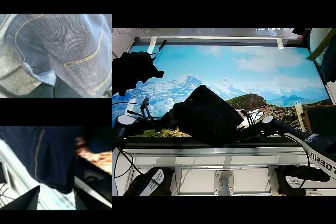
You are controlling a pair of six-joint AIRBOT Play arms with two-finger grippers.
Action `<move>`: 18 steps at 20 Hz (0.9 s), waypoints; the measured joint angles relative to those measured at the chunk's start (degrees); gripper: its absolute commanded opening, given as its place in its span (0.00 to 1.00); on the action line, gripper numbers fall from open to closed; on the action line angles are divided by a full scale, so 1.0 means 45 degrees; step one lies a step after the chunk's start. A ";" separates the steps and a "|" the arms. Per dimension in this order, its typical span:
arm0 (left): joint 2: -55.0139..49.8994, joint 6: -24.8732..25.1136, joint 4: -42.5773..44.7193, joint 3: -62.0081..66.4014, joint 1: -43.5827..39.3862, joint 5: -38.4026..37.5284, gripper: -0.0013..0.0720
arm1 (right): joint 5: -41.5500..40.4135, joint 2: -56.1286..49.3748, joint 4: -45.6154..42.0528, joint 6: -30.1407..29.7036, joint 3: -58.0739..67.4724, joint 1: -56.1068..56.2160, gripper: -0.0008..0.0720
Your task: Fold the clothes and pants, and hang the long-sleeved shirts on hangers.
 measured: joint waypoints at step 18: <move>0.0005 0.0374 0.0000 0.0000 0.0019 -0.0044 0.04 | 0.0170 0.0087 0.0937 0.0068 -0.0034 -0.0078 0.63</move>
